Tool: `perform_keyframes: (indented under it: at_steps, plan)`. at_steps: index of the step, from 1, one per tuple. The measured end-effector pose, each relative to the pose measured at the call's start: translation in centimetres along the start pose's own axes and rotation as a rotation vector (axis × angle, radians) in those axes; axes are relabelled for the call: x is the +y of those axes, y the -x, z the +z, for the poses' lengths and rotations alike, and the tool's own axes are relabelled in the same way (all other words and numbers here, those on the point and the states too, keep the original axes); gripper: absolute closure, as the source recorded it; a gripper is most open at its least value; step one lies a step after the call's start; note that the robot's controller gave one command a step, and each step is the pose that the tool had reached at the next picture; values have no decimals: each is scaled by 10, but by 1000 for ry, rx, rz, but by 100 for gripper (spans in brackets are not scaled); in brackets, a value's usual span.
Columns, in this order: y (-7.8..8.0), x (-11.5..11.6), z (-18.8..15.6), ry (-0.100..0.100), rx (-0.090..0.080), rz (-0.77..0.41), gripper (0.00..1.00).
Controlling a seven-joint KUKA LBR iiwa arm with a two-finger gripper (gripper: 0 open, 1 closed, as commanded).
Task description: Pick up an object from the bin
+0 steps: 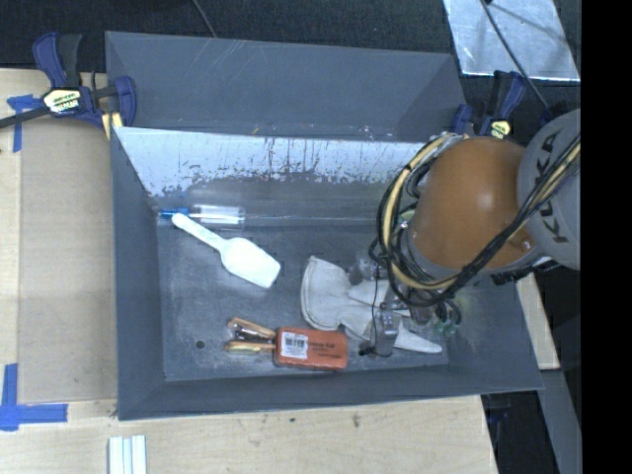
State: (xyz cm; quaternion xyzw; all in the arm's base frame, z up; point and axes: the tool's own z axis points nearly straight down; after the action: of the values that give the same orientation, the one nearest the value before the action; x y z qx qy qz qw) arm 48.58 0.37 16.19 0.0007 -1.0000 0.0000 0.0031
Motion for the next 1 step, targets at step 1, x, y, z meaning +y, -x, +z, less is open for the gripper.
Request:
perform_keyframes:
  at_steps: [1]
  plan:
    - [2,0,-4,0,-9,0,0]
